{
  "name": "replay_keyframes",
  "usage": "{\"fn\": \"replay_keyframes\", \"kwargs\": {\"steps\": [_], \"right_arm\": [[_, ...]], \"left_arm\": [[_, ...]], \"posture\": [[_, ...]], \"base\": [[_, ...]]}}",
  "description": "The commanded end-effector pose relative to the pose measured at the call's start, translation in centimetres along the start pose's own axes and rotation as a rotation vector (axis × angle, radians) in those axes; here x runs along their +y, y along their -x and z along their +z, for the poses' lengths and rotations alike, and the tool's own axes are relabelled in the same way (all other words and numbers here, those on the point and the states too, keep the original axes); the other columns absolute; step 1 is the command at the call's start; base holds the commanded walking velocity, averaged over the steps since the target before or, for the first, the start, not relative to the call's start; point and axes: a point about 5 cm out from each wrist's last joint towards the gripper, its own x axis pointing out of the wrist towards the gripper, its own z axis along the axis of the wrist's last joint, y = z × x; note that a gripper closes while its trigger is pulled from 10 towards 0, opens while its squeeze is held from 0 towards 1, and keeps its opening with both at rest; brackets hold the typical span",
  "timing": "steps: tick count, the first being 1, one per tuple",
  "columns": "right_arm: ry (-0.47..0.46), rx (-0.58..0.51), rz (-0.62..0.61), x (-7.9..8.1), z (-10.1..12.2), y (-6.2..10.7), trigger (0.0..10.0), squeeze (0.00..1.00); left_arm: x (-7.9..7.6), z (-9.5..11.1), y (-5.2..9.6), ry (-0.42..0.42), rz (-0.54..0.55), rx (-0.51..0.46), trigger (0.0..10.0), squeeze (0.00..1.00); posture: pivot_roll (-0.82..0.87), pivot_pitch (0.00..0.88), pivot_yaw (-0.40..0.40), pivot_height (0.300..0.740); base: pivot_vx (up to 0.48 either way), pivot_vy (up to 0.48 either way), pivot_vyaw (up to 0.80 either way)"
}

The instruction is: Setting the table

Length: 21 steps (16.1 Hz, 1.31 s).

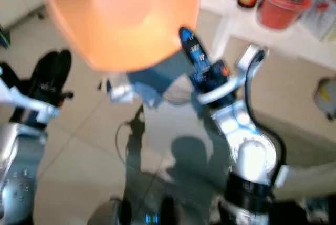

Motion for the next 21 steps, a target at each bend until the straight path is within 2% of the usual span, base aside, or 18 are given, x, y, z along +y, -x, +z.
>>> {"fn": "replay_keyframes", "kwargs": {"steps": [1,3,6,9,12,16,21], "right_arm": [[0.027,0.022,0.070,1.1,-0.1,-0.3,10.0,0.00],[0.047,0.078,0.062,0.9,-0.7,-0.3,10.0,0.00],[0.058,0.107,0.071,0.8,-1.0,-0.3,10.0,0.00],[0.073,0.137,0.125,1.3,-1.2,-0.3,10.0,0.00],[0.088,0.173,0.143,1.4,-1.5,-0.2,10.0,0.00],[0.119,0.209,0.132,1.1,-1.7,0.1,10.0,0.00],[0.151,0.196,0.084,0.3,-1.2,0.2,10.0,0.00]], "left_arm": [[-0.2,0.0,0.1,0.008,-0.013,-0.006,10.0,0.00],[0.1,0.1,-0.1,0.009,-0.014,-0.013,10.0,0.00],[0.6,0.2,0.0,0.004,-0.005,-0.019,10.0,0.00],[1.8,0.6,0.4,-0.012,0.036,-0.033,10.0,0.00],[2.1,0.6,0.6,-0.019,0.042,-0.033,10.0,0.00],[1.5,-0.1,0.7,-0.006,0.027,-0.015,10.0,0.00],[1.0,-0.6,0.7,0.006,0.011,-0.007,10.0,0.00]], "posture": [[-0.06,0.133,0.007,0.740],[-0.06,0.128,0.005,0.740],[-0.06,0.125,0.002,0.740],[-0.06,0.119,-0.005,0.740],[-0.06,0.119,-0.008,0.740],[-0.07,0.124,-0.009,0.740],[-0.08,0.128,-0.011,0.740]], "base": [[0.000,-0.458,-0.80],[0.000,-0.461,-0.80],[0.000,-0.461,-0.80],[0.000,-0.461,-0.68],[0.000,-0.461,0.00],[0.000,-0.461,0.00],[0.000,-0.462,0.00]]}}
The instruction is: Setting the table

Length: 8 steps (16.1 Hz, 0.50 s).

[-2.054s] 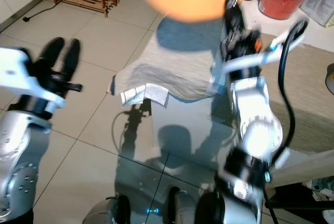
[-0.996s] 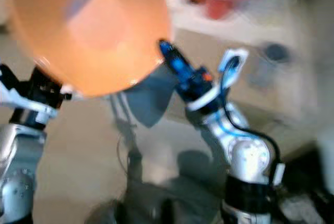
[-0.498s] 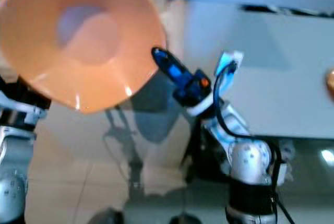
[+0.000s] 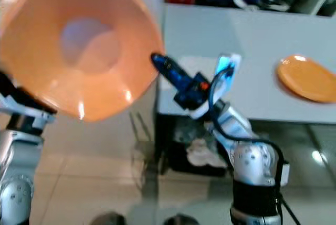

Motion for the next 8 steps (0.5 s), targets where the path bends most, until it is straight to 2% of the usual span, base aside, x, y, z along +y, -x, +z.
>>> {"fn": "replay_keyframes", "kwargs": {"steps": [1,3,7,8], "right_arm": [[0.015,-0.020,0.001,0.0,0.3,-0.6,10.0,0.00],[0.011,-0.074,-0.075,-1.0,1.0,-0.5,10.0,0.00],[0.023,-0.102,-0.165,-2.1,1.3,0.1,10.0,0.00],[0.038,-0.105,-0.233,-2.9,1.3,0.4,10.0,0.00]], "left_arm": [[0.2,-0.2,0.1,-0.012,0.007,0.009,10.0,0.00],[-0.1,-0.5,0.0,-0.004,-0.002,0.015,10.0,0.00],[-0.9,-1.2,0.0,0.001,-0.032,0.039,10.0,0.00],[-1.0,-1.5,0.0,0.009,-0.033,0.047,10.0,0.00]], "posture": [[-0.08,0.129,-0.010,0.740],[-0.08,0.130,-0.012,0.740],[-0.09,0.132,-0.010,0.740],[-0.09,0.132,-0.009,0.740]], "base": [[0.000,-0.461,0.00],[0.000,-0.463,0.00],[0.000,-0.463,0.00],[0.000,-0.461,0.00]]}}
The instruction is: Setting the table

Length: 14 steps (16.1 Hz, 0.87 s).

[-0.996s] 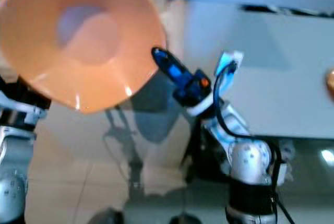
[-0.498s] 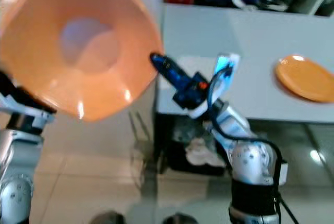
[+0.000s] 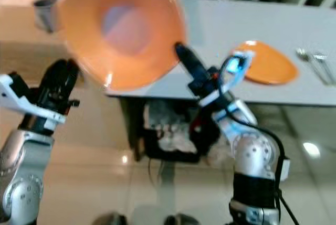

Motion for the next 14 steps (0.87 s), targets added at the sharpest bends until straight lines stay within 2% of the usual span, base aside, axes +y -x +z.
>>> {"fn": "replay_keyframes", "kwargs": {"steps": [1,4,9,12,14], "right_arm": [[0.016,-0.007,-0.038,-0.3,0.0,-0.6,10.0,0.00],[0.122,-0.014,-0.177,-1.5,0.4,-1.3,10.0,0.00],[0.178,-0.037,-0.272,-1.9,0.2,-2.1,10.0,0.00],[0.195,-0.042,-0.376,-2.7,0.1,-2.5,10.0,0.00],[0.207,-0.029,-0.433,-3.2,-0.1,-2.7,10.0,0.00]], "left_arm": [[0.2,-0.5,0.1,-0.008,0.007,0.022,10.0,0.00],[-0.3,-0.7,-0.1,-0.006,-0.007,0.026,10.0,0.00],[-0.6,-0.7,-0.5,-0.047,-0.015,0.036,10.0,0.00],[-0.5,-0.6,-1.0,-0.089,0.006,0.042,10.0,0.00],[-0.6,-0.4,-1.1,-0.101,-0.009,0.040,10.0,0.00]], "posture": [[-0.09,0.133,-0.009,0.740],[-0.09,0.135,-0.005,0.740],[-0.09,0.137,0.000,0.740],[-0.09,0.136,0.004,0.740],[-0.09,0.134,0.007,0.740]], "base": [[0.000,-0.465,0.00],[0.000,-0.464,0.00],[0.000,-0.458,0.00],[0.100,0.000,0.00],[0.480,0.000,-0.80]]}}
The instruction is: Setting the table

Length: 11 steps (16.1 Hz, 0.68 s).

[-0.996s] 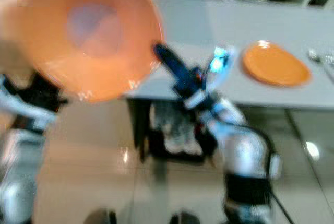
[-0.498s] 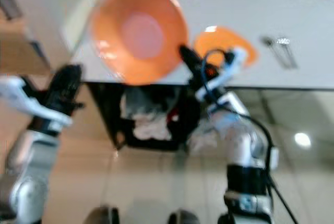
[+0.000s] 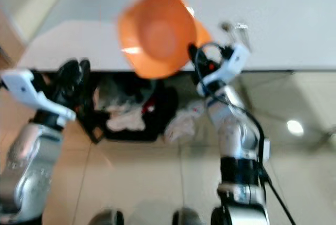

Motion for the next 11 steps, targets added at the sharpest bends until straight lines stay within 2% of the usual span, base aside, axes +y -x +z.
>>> {"fn": "replay_keyframes", "kwargs": {"steps": [1,2,4,11], "right_arm": [[0.009,-0.052,0.008,0.9,0.6,-0.4,10.0,0.00],[0.007,-0.061,0.014,0.9,0.7,-0.4,10.0,0.00],[-0.025,-0.034,0.039,1.3,0.4,-0.6,10.0,0.00],[-0.038,-0.036,0.105,2.8,0.2,-1.0,10.0,0.00]], "left_arm": [[0.3,0.2,-0.1,-0.021,0.007,0.002,10.0,0.00],[0.2,0.3,-0.1,-0.024,0.003,0.002,10.0,0.00],[-0.1,0.3,-0.2,-0.024,-0.010,0.005,10.0,0.00],[-0.4,0.4,-0.2,-0.024,-0.022,0.004,10.0,0.00]], "posture": [[-0.09,0.134,0.008,0.740],[-0.09,0.134,0.009,0.740],[-0.09,0.136,0.009,0.740],[-0.08,0.136,0.005,0.740]], "base": [[0.480,0.000,-0.80],[0.480,0.000,0.00],[0.480,0.000,-0.80],[0.480,0.000,0.00]]}}
